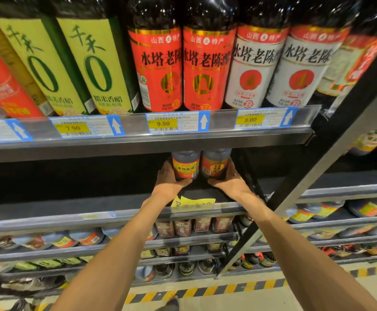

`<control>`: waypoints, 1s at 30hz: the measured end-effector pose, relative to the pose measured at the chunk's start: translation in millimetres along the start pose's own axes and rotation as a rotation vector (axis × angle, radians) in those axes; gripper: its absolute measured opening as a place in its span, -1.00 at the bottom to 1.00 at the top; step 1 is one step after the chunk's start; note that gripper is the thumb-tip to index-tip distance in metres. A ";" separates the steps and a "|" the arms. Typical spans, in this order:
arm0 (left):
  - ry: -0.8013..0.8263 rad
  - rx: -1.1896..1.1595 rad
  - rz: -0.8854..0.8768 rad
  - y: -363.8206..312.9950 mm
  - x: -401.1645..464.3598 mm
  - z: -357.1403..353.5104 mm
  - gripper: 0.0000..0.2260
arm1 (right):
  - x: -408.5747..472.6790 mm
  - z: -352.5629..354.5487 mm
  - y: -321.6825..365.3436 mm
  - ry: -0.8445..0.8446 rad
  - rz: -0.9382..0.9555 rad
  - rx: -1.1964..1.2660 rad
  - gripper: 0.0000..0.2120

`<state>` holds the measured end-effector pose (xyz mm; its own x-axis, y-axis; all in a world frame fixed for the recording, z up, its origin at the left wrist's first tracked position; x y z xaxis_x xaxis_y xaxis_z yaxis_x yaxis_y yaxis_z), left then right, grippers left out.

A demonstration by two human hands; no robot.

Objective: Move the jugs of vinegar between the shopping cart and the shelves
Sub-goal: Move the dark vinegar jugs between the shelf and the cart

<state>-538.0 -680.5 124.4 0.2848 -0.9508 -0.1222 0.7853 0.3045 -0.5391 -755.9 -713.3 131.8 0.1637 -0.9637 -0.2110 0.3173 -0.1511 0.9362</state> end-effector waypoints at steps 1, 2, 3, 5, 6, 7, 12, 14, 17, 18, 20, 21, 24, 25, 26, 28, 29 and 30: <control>-0.001 -0.019 0.004 1.1 -3.8 2.8 -0.18 | 0.2 0.8 -2.1 -0.001 -0.018 -0.017 0.08; -0.013 -0.036 0.005 2.9 -8.3 5.8 -0.15 | -1.9 2.0 -1.6 -0.002 -0.035 -0.047 0.09; -0.030 -0.045 0.009 5.4 -15.2 8.2 -0.14 | -4.8 3.5 -2.4 -0.005 -0.045 -0.077 0.09; -0.086 -0.029 0.032 11.1 -31.3 13.6 -0.18 | -11.2 6.1 -3.4 -0.025 -0.043 -0.118 0.08; -0.116 -0.011 0.047 15.9 -38.7 16.2 -0.24 | -14.7 7.8 -3.6 -0.041 -0.043 -0.134 0.06; -0.140 0.013 0.064 20.7 -46.6 19.4 -0.30 | -17.5 8.9 -4.0 -0.056 -0.046 -0.160 0.05; -0.255 0.109 0.046 33.7 -92.6 35.0 -0.50 | -33.8 15.1 5.7 -0.155 0.001 -0.279 -0.26; -0.303 0.150 0.004 38.9 -111.2 41.3 -0.51 | -47.9 10.1 17.4 -0.173 0.099 -0.325 -0.42; -0.350 0.200 -0.022 48.8 -135.0 52.4 -0.49 | -75.5 -9.7 39.6 -0.166 0.281 -0.441 -0.54; -0.372 0.231 -0.033 52.5 -143.1 56.7 -0.48 | -84.4 -19.5 46.1 -0.146 0.339 -0.479 -0.55; -0.418 0.315 -0.048 63.0 -160.4 66.2 -0.46 | -101.5 -45.3 59.4 -0.081 0.466 -0.542 -0.53; -0.435 0.351 -0.044 70.7 -169.4 71.5 -0.46 | -110.2 -60.5 65.7 -0.033 0.528 -0.568 -0.50; -0.471 0.418 0.011 103.4 -202.1 92.5 -0.45 | -138.7 -114.0 80.0 0.127 0.669 -0.677 -0.28; -0.477 0.435 0.022 117.1 -215.2 100.2 -0.44 | -149.1 -132.8 83.7 0.171 0.705 -0.710 -0.24; -0.483 0.452 0.034 132.8 -229.9 108.1 -0.43 | -160.8 -152.4 87.5 0.205 0.744 -0.731 -0.22; -0.497 0.476 0.080 169.3 -261.2 124.1 -0.42 | -186.9 -192.9 94.0 0.268 0.804 -0.744 -0.22; -0.507 0.484 0.113 189.2 -277.6 132.0 -0.42 | -201.7 -213.8 97.8 0.302 0.830 -0.749 -0.22; -0.515 0.487 0.153 209.9 -295.0 139.2 -0.41 | -215.5 -236.3 99.3 0.343 0.852 -0.765 -0.23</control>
<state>-380.7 -328.1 163.3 0.5400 -0.7842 0.3056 0.8373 0.5375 -0.1003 -538.9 -468.7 203.7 0.7949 -0.5640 0.2235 0.4409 0.7901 0.4258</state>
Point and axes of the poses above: each hand's wrist, its own x-axis towards the middle knuckle, its own z-axis out of the back of the hand, y = z × x, the point moved 4 cm from there along x, towards the middle knuckle, and after that the axes turned 14 degrees about x, right-handed, at the moved point
